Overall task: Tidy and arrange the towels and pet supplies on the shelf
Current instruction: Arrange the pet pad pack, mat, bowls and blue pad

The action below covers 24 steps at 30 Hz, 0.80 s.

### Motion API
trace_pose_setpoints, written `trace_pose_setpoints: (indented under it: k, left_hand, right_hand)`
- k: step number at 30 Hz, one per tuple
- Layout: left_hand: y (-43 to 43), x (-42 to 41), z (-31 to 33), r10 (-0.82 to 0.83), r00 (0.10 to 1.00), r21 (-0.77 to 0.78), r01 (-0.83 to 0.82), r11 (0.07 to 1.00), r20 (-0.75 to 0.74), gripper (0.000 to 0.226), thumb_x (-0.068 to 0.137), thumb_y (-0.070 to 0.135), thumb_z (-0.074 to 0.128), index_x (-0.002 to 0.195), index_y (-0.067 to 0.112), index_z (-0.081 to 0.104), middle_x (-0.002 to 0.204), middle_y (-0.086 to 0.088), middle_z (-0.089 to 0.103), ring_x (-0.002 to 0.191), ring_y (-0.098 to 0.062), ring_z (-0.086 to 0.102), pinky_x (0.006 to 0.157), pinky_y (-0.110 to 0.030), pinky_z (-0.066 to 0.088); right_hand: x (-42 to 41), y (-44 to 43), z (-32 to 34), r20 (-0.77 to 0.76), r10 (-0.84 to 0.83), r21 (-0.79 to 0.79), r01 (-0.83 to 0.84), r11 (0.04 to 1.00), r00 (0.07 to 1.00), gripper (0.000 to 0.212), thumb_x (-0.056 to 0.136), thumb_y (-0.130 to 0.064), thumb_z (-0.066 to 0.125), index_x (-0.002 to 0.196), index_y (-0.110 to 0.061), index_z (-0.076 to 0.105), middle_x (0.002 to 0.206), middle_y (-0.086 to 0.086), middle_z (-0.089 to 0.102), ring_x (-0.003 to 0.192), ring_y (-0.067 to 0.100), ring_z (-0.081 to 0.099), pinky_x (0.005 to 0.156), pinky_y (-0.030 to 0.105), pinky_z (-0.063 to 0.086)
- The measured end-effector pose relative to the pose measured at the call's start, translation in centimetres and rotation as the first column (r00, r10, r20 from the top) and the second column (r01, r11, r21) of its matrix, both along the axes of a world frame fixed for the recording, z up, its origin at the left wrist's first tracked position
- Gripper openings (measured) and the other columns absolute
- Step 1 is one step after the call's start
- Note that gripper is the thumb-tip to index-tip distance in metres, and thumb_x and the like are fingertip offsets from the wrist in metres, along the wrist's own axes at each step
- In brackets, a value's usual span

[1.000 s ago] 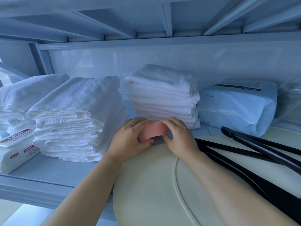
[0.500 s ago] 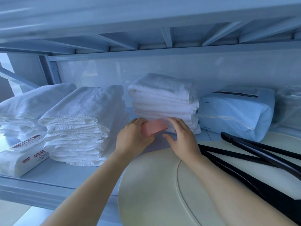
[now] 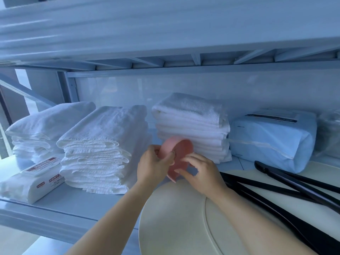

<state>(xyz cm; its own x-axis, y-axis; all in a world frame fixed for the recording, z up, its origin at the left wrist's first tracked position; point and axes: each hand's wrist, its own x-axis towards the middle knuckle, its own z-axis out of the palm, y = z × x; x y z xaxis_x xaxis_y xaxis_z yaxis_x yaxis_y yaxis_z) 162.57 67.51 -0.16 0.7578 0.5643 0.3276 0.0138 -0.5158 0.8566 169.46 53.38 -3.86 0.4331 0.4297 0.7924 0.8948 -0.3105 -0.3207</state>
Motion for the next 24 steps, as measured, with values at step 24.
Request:
trace_pose_setpoints:
  k: [24]
  left_hand:
    - [1.3, -0.4, -3.8, -0.301, 0.953, 0.233, 0.285, 0.93, 0.036, 0.029, 0.089, 0.053, 0.044, 0.105, 0.034, 0.057, 0.098, 0.003, 0.052, 0.094, -0.016, 0.052, 0.074, -0.013, 0.039]
  right_hand:
    - [0.2, -0.3, -0.6, 0.008, -0.008, -0.294, 0.01, 0.956, 1.0, 0.013, 0.078, -0.008, 0.05, 0.071, -0.005, 0.06, 0.069, 0.004, 0.057, 0.062, 0.028, 0.054, 0.052, 0.038, 0.046]
